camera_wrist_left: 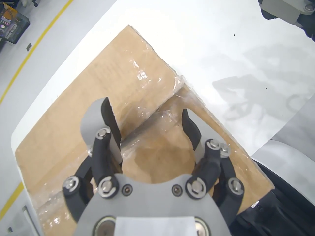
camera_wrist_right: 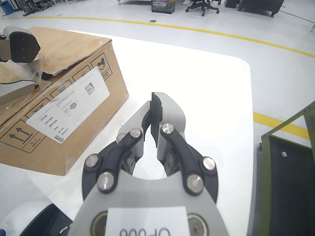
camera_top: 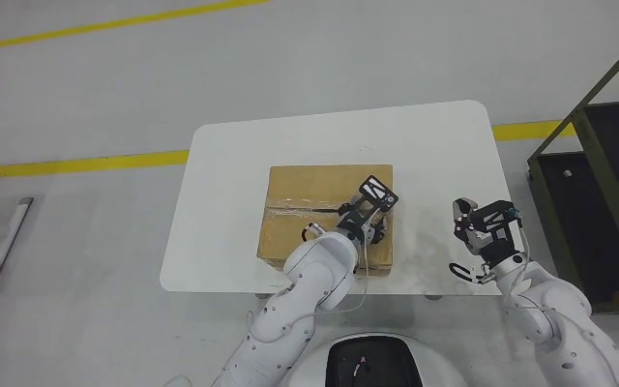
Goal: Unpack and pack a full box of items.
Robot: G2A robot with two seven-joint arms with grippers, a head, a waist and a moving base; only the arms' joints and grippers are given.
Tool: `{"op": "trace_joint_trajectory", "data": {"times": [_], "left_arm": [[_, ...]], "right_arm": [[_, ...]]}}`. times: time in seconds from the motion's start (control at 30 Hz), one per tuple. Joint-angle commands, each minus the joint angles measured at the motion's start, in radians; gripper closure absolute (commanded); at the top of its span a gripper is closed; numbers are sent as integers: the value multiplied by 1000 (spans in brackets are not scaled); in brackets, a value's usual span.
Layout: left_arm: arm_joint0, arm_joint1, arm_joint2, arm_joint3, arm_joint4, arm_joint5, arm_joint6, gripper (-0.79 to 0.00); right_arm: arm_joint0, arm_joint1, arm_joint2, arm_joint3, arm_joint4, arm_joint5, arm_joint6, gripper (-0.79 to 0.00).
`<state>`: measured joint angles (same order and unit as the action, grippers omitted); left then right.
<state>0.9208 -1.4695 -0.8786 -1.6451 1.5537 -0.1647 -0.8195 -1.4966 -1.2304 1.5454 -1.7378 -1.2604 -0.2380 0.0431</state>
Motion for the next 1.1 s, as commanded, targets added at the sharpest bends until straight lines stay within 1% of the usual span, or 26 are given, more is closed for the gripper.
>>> {"op": "trace_joint_trajectory", "data": {"times": [0.0,0.07,0.13,0.17,0.33,0.4,0.43,0.5,0.7,0.87,0.97,1.07], "left_arm": [[-5,-2,-1,8,-5,0,3,-505],[-8,-5,0,15,-13,3,6,-514],[-14,-8,2,23,-11,2,6,-480],[-17,-9,3,26,-8,0,6,-459],[-18,-12,1,33,-4,1,13,-299],[-13,-13,-3,29,0,4,17,-203],[-9,-13,-5,26,1,6,19,-105],[-3,-12,-11,18,6,7,20,-9],[18,-10,-33,-4,17,13,42,0],[43,-9,-65,-53,-8,30,79,0],[55,-7,-87,-85,-23,30,101,0],[63,-6,-104,-114,-40,25,109,-18]], "right_arm": [[0,0,0,0,2,2,-1,0],[-1,0,1,0,4,2,1,0],[-1,1,3,-1,3,5,1,0],[-2,1,5,-1,4,6,1,0],[-4,2,6,0,7,9,2,0],[-4,2,4,0,5,11,2,0],[-4,2,3,1,5,11,3,0],[-2,2,0,1,5,11,4,0],[10,2,-12,5,3,10,7,0],[19,2,-16,4,8,4,6,0],[30,2,-11,2,48,-14,-5,0],[48,1,-7,-2,105,-54,-20,0]]}}
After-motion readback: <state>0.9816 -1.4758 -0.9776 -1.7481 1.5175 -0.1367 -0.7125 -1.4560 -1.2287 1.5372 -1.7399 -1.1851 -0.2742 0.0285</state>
